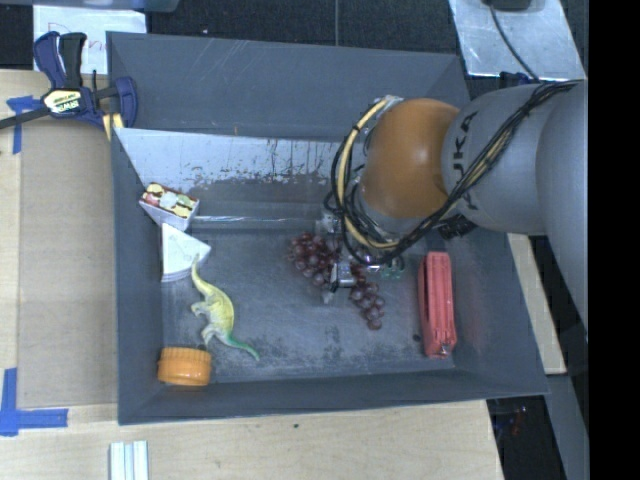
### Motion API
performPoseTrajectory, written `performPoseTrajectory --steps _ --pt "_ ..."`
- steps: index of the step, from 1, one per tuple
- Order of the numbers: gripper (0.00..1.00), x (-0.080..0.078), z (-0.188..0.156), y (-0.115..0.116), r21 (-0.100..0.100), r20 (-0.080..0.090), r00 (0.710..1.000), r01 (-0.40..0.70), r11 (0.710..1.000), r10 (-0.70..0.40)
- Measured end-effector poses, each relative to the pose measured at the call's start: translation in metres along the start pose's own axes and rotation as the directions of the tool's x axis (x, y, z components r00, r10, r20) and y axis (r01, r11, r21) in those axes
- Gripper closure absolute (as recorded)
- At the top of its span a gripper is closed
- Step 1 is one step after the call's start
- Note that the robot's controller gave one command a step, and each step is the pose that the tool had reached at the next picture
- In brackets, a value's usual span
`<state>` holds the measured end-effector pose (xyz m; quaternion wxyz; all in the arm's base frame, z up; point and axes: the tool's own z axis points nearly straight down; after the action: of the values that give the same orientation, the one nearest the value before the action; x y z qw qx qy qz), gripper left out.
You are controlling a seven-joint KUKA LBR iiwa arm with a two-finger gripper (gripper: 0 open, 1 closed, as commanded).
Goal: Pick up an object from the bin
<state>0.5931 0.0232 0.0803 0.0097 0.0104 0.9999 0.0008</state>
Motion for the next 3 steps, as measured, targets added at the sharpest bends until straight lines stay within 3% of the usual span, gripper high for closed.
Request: performPoseTrajectory --steps 1,2,3 --pt "1.00 -0.030 0.009 -0.029 -0.001 0.003 0.997 -0.080 0.997 0.080" --pt "1.00 -0.030 0.009 -0.029 -0.001 0.003 0.997 -0.080 0.997 0.080" --pt "1.00 -0.019 -0.061 -0.034 -0.001 0.000 0.997 -0.083 0.997 0.083"
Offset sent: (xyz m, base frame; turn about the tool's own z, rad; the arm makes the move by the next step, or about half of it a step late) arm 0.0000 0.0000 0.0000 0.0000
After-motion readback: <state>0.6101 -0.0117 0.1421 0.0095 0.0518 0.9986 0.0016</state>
